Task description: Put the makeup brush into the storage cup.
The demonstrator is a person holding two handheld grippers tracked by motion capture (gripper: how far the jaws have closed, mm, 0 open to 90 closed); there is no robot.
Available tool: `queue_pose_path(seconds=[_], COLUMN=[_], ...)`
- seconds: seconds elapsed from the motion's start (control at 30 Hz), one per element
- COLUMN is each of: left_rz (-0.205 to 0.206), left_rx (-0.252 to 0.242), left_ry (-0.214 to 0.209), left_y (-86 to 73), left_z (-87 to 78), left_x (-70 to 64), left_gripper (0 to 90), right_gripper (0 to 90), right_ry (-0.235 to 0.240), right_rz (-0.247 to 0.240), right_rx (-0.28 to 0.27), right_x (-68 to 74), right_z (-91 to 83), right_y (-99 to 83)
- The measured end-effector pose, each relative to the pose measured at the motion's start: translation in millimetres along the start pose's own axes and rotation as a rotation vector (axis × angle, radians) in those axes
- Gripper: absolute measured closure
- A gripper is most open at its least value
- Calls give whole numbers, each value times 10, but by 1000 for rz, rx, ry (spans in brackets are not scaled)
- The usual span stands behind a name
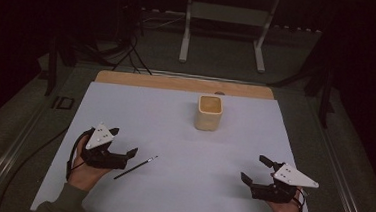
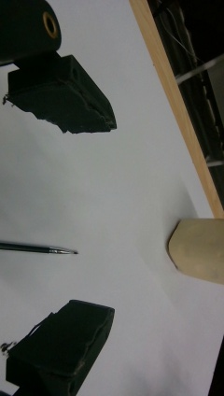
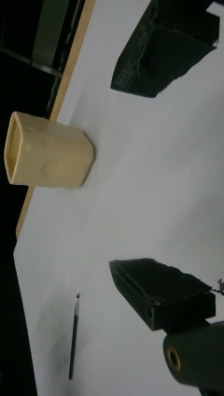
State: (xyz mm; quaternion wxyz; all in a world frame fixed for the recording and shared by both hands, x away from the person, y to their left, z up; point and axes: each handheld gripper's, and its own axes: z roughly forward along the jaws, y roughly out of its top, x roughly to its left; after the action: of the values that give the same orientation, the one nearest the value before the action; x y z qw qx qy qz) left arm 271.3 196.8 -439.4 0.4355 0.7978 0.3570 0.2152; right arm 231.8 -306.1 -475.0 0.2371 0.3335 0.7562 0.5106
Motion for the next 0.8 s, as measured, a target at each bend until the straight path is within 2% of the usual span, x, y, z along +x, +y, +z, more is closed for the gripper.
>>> queue_pose_path(seconds=[0.1,0.27,0.43,0.53,0.67,0.8], left_rz=[6,58,75,79,107,134], left_rx=[9,63,97,114,161,200], left_ry=[-3,5,5,-1,-21,-24], left_y=[26,103,148,167,222,262], left_z=[17,60,71,74,69,69], left_x=[-12,-70,-80,-79,-87,-103], left_gripper=[106,106,115,119,117,118], right_gripper=[117,117,117,117,117,117], right_ry=[0,0,2,1,2,0], right_rz=[0,0,-1,-1,0,0], right_rx=[-1,-2,1,1,2,4], right_x=[0,-1,0,1,2,4], right_z=[-2,-3,-2,-2,-1,1], right_y=[0,0,-1,-1,-1,-2])
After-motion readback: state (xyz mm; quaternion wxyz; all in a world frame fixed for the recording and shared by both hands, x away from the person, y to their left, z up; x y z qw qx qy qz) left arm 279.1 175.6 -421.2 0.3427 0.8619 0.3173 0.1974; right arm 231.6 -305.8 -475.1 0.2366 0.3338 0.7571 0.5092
